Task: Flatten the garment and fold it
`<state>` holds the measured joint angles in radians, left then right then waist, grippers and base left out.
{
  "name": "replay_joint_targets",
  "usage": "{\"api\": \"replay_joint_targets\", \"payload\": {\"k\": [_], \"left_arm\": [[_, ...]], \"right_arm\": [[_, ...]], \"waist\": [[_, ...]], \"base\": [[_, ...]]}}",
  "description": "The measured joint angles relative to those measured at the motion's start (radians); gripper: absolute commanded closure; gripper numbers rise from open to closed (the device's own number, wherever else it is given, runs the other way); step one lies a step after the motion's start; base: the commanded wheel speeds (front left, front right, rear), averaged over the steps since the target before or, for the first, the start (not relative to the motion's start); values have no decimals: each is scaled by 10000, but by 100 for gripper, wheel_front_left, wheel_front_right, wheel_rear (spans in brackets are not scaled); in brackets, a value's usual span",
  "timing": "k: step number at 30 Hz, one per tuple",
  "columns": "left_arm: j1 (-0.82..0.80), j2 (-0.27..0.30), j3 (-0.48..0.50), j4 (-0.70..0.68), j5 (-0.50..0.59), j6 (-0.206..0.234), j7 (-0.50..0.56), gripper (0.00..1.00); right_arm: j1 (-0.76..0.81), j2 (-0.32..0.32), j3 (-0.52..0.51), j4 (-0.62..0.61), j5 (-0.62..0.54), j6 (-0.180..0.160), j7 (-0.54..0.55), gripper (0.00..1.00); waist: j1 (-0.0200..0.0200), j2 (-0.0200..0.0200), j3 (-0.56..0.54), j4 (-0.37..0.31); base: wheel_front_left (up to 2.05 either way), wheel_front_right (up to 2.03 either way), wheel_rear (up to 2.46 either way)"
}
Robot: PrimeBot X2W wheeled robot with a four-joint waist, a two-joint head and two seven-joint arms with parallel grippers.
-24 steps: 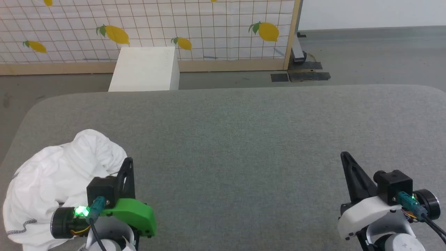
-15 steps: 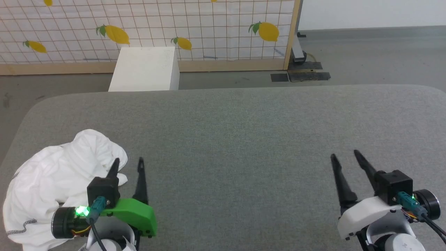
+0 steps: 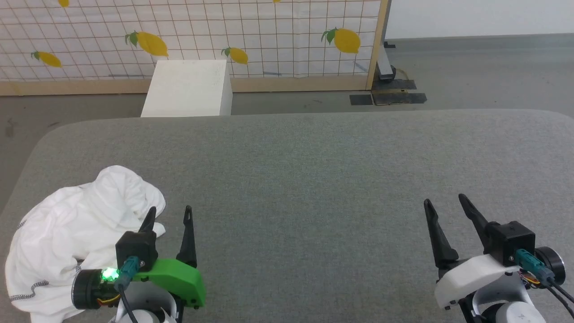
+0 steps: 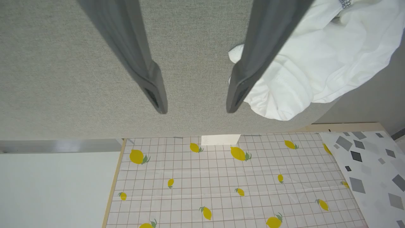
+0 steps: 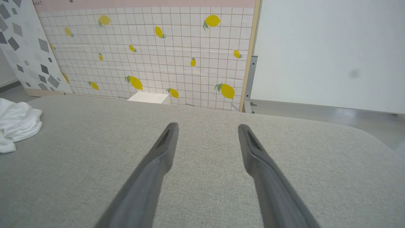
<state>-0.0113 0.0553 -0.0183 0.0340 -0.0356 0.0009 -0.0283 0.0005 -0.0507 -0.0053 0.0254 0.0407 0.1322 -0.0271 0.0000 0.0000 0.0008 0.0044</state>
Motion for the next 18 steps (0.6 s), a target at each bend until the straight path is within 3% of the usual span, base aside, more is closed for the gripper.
{"api": "replay_joint_targets", "payload": {"k": [18], "left_arm": [[-1, 0, 21, 244, -180, 17, -366, 0]], "right_arm": [[25, 0, 46, 238, 426, 0, -357, 0]], "waist": [[0, 0, 49, 684]], "base": [[0, 0, 0]]}}
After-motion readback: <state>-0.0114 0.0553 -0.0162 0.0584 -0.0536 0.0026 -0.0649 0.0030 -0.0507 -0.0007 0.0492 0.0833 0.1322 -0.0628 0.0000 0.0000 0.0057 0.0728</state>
